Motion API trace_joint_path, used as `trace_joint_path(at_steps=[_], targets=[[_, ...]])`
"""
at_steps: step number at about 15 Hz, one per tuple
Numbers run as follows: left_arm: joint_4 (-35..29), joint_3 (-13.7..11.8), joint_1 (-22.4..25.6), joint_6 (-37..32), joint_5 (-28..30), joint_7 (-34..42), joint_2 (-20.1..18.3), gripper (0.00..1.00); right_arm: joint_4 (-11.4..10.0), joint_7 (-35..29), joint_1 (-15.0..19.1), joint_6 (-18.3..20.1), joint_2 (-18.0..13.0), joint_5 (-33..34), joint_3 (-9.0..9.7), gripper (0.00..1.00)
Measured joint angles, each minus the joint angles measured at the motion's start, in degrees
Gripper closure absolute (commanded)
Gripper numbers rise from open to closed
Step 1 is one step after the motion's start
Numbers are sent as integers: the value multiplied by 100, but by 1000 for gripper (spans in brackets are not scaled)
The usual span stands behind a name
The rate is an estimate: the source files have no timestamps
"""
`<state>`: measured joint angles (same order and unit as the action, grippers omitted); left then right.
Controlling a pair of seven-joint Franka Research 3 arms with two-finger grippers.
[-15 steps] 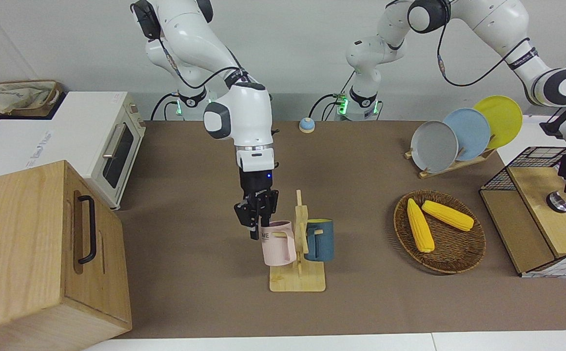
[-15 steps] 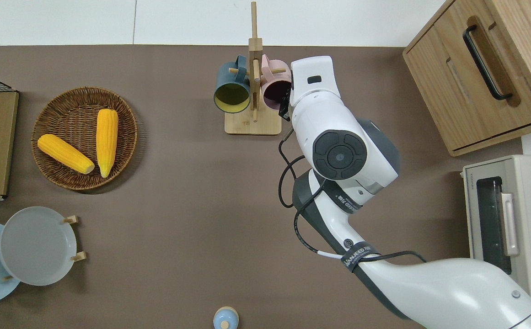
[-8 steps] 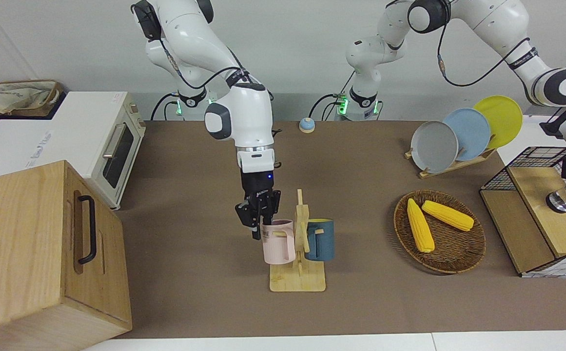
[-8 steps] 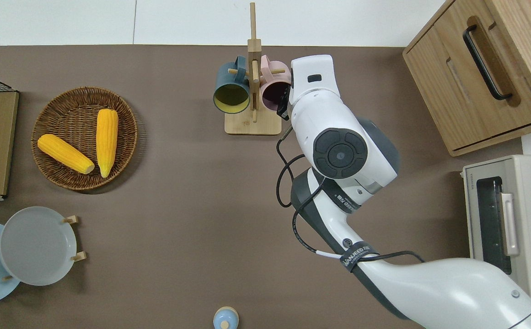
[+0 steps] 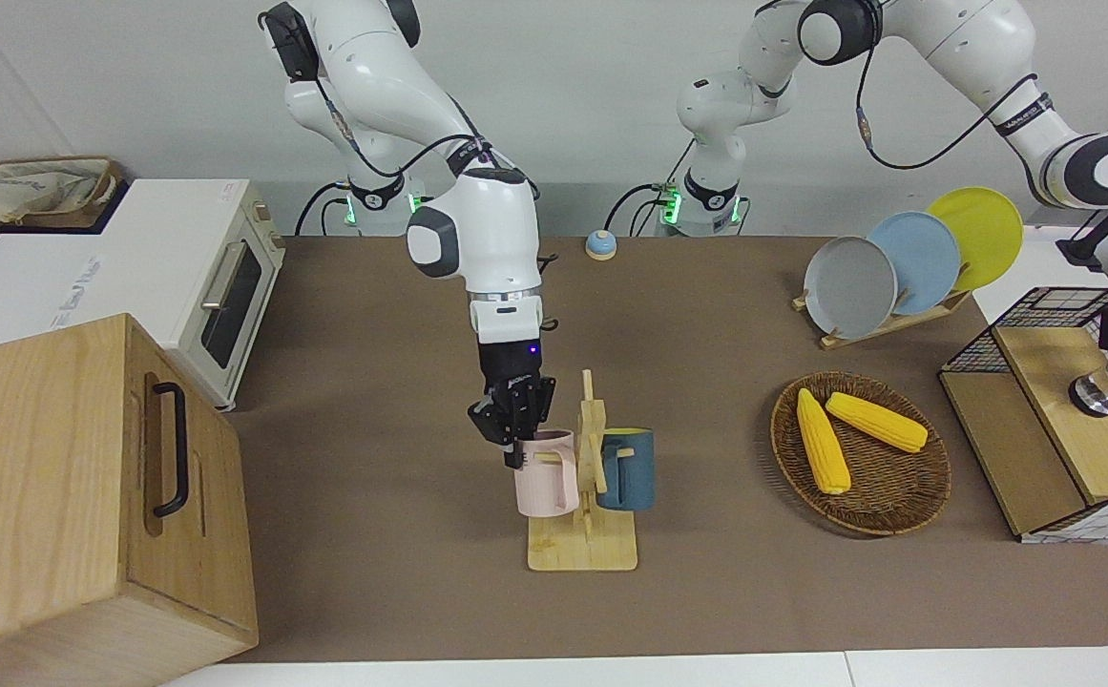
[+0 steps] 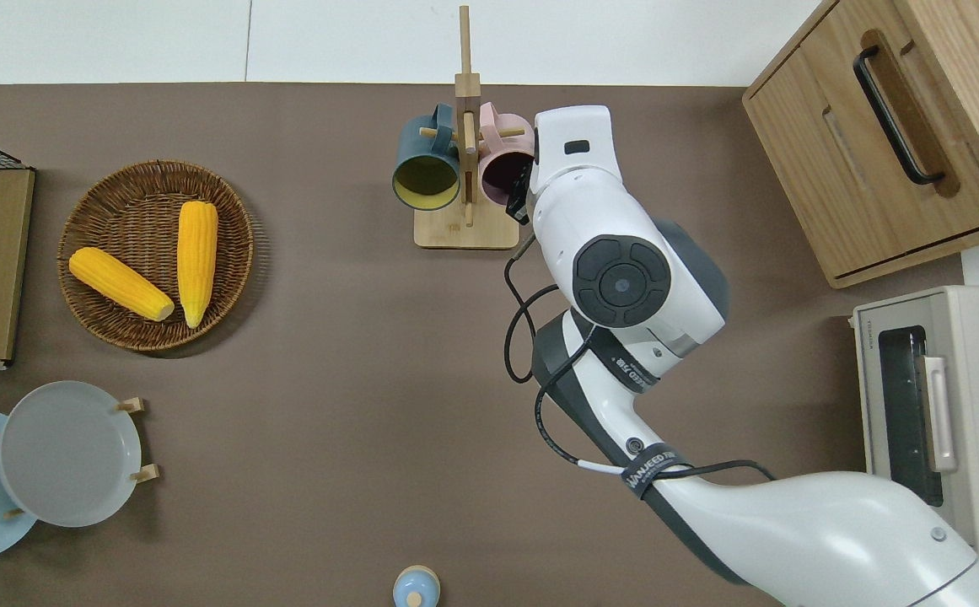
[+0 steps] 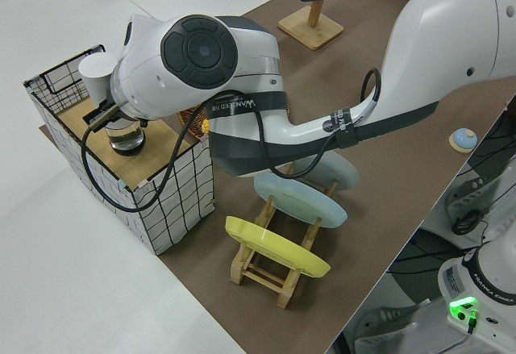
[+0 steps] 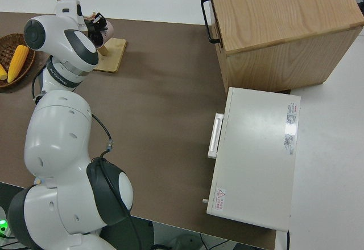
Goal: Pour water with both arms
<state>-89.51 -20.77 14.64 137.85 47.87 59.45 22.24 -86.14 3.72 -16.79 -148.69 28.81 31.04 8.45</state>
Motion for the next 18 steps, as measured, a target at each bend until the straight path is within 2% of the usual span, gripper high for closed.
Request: trace_joint_path(at_steps=[5,11,18], targets=[[0,1,0,2,0,-2,0,1000,12,-83,-1,0,4,-31,-4,860],[0,2,-1,8,0,-5,1,1000,22,-231,0,2,7,-34,-18,992],[0,3,-1,16,0,-37,2,1000,49,-245,-2,9,16,-36,-32,1000]])
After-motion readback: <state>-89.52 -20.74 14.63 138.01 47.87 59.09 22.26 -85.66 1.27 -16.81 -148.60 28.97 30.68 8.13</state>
